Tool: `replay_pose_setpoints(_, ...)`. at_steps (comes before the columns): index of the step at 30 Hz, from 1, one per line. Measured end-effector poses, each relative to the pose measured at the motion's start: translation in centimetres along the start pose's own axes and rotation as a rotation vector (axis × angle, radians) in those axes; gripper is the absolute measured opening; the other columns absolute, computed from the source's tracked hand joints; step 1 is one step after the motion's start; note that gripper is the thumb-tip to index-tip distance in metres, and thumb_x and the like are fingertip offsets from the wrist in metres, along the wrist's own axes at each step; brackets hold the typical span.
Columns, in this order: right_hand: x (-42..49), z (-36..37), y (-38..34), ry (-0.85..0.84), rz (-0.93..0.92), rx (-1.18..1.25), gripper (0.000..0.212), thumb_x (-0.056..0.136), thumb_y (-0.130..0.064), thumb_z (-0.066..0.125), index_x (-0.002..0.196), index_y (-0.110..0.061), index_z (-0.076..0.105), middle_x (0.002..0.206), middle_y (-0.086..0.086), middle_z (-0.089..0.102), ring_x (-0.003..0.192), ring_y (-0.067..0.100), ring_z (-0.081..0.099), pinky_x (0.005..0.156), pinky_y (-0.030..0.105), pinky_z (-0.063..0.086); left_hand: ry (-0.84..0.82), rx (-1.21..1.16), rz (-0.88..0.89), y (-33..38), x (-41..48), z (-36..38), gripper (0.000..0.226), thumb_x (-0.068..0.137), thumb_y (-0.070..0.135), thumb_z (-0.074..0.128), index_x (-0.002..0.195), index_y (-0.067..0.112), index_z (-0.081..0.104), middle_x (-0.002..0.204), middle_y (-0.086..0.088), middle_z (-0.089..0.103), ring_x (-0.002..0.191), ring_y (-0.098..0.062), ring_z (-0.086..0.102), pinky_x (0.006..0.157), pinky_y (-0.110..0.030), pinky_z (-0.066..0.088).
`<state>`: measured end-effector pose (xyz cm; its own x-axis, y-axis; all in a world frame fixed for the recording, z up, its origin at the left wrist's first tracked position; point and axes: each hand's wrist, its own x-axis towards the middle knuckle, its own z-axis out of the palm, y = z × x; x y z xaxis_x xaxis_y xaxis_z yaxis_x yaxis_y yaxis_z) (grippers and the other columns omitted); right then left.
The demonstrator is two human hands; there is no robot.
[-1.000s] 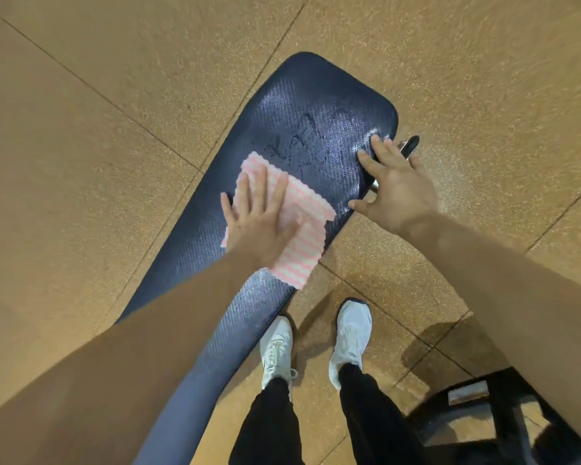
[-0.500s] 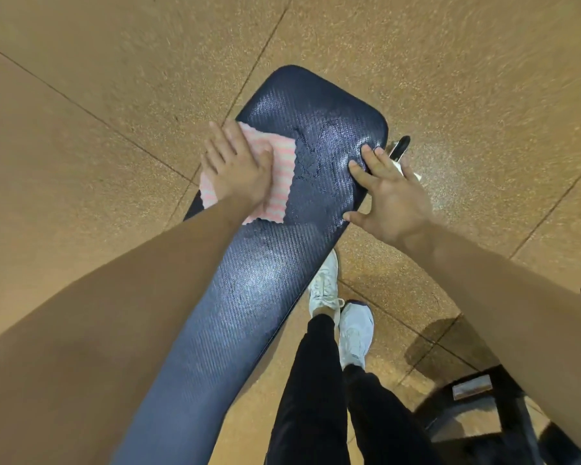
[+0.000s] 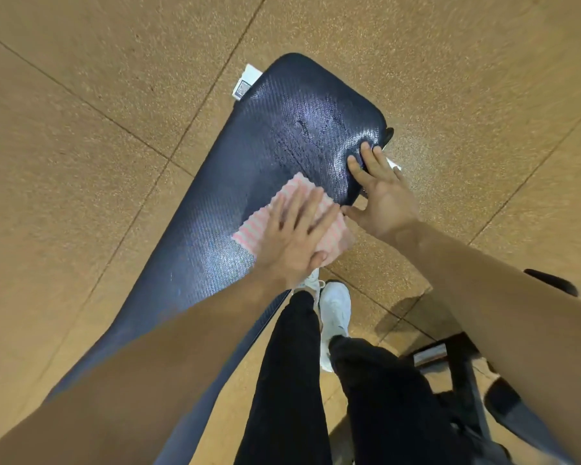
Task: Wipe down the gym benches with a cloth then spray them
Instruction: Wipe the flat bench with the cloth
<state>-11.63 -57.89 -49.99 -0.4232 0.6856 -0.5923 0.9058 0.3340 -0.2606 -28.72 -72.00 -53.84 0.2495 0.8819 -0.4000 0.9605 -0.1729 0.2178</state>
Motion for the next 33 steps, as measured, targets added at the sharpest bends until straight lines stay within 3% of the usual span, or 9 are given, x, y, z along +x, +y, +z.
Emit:
replay_pose_setpoints(4,0.0,0.0,0.0,0.0,-0.002,-0.029,0.089,0.094,-0.05,0.064,0.163,-0.028,0.01,0.17,-0.004,-0.008,0.157,0.016,-0.007,0.126,0.042,0.007,0.046,-0.084,-0.173,-0.4,-1.6,0.7,0.089,0.095,0.069,0.049,0.164,0.026,0.015,0.172,-0.009,0.006,0.158,-0.035,0.004,0.125,-0.059,0.01)
replay_pose_setpoints(10,0.0,0.7,0.6,0.042,-0.031,-0.003,0.089,0.094,-0.051,0.064,0.162,-0.028,0.013,0.17,-0.004,-0.005,0.157,0.016,-0.007,0.126,0.042,0.005,0.034,-0.126,-0.292,-4.3,2.8,-1.5,0.084,0.097,0.075,0.03,0.164,0.033,0.001,0.172,-0.003,-0.008,0.158,-0.03,-0.012,0.123,-0.055,-0.015)
replay_pose_setpoints(14,0.1,0.7,0.7,0.098,-0.041,0.067,0.078,0.094,-0.045,0.065,0.16,-0.024,0.028,0.17,-0.003,0.009,0.157,0.017,0.004,0.127,0.043,0.008,0.085,-0.158,-0.439,-9.0,8.4,-5.1,0.086,0.096,0.079,0.02,0.163,0.033,-0.009,0.171,-0.006,-0.013,0.157,-0.032,-0.012,0.125,-0.058,-0.009)
replay_pose_setpoints(17,0.5,0.2,1.1,0.243,-0.018,0.151,0.066,0.093,-0.035,0.07,0.152,-0.018,0.045,0.165,0.004,0.028,0.151,0.025,0.027,0.124,0.043,0.018,0.09,-0.172,-0.498,-11.3,11.7,-7.0,0.085,0.095,0.08,0.013,0.162,0.034,-0.011,0.172,-0.005,-0.013,0.157,-0.033,-0.012,0.126,-0.059,-0.002)
replay_pose_setpoints(22,2.7,-0.9,2.6,0.234,0.141,0.357,0.082,0.09,-0.039,0.075,0.158,-0.02,0.032,0.167,-0.004,0.025,0.152,0.02,0.027,0.124,0.046,0.027,0.088,-0.201,-0.611,-11.1,14.1,-8.0,0.083,0.096,0.077,0.009,0.162,0.031,-0.013,0.171,-0.003,-0.016,0.156,-0.037,-0.016,0.124,-0.061,-0.005)
replay_pose_setpoints(25,3.8,-1.2,3.1,0.194,0.17,0.548,0.089,0.087,-0.034,0.079,0.159,-0.024,0.029,0.163,-0.007,0.033,0.148,0.016,0.036,0.121,0.044,0.033,0.134,-0.166,-0.586,-9.4,14.3,-7.5,0.083,0.098,0.073,0.011,0.164,0.026,-0.007,0.172,-0.009,-0.01,0.157,-0.04,-0.01,0.124,-0.064,0.0)
replay_pose_setpoints(28,4.1,-1.3,3.3,0.171,0.202,0.665,0.093,0.084,-0.028,0.083,0.159,-0.03,0.029,0.157,-0.01,0.044,0.139,0.015,0.049,0.115,0.043,0.043,0.102,-0.119,-0.441,-6.5,14.6,-6.9,0.084,0.096,0.075,0.014,0.163,0.028,-0.006,0.171,-0.011,-0.011,0.156,-0.041,-0.011,0.123,-0.065,-0.006)
replay_pose_setpoints(33,4.1,-2.5,4.2,0.154,0.138,0.581,0.082,0.087,-0.021,0.08,0.155,-0.031,0.037,0.145,-0.01,0.057,0.107,0.009,0.064,0.089,0.034,0.057,0.128,-0.116,-0.231,0.5,13.4,-4.8,0.071,0.103,0.06,0.019,0.164,0.03,-0.001,0.172,-0.011,-0.007,0.157,-0.039,-0.008,0.124,-0.062,-0.005)
